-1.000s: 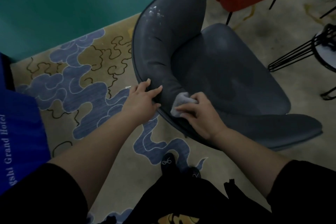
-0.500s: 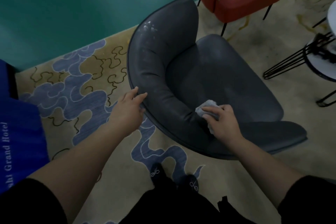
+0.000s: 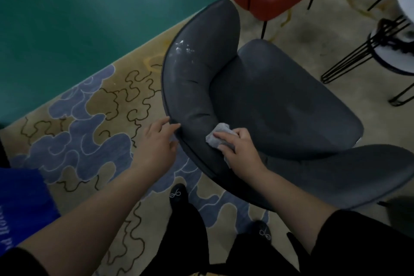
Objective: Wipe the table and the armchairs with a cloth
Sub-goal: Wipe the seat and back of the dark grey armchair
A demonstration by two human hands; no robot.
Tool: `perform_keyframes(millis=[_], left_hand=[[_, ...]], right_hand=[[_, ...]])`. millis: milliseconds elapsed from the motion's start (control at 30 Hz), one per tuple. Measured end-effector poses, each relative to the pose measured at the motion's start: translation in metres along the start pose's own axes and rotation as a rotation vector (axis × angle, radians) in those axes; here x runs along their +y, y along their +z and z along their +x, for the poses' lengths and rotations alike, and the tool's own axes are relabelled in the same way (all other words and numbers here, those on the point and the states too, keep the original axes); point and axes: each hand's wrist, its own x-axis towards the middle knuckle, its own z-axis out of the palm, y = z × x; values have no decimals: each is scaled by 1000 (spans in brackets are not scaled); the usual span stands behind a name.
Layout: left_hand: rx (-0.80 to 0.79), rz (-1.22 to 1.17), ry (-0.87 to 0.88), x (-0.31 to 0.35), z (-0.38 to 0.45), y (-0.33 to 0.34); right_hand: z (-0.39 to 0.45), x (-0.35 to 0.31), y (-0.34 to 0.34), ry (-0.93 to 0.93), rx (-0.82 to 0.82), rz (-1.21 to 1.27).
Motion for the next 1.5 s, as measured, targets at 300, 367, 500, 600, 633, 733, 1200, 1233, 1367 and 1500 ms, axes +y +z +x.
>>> perform_keyframes(millis=[300, 367, 500, 600, 633, 733, 1200, 1233, 1367, 1500], left_hand=[[-111, 36, 189, -64, 73, -32], [-114, 24, 222, -69, 85, -32], [-117, -29, 240, -76, 105, -31], [-123, -60, 258, -79, 118, -33], [-127, -65, 263, -80, 123, -35], [-134, -65, 276, -83, 141, -40], [34, -155, 219, -70, 243, -59], [35, -172, 205, -70, 248, -59], [26, -220, 164, -75, 266, -57], [-8, -249, 131, -81, 284, -56]], right_hand=[[63, -48, 49, 154, 220, -45], [73, -53, 54, 167, 227, -61], [92, -61, 59, 181, 232, -61], [108, -66, 62, 191, 248, -11], [114, -68, 63, 193, 259, 4], [133, -70, 66, 197, 292, 37], [203, -62, 58, 117, 352, 142], [206, -62, 59, 112, 366, 149], [241, -65, 56, 148, 400, 185], [285, -72, 44, 156, 464, 203]])
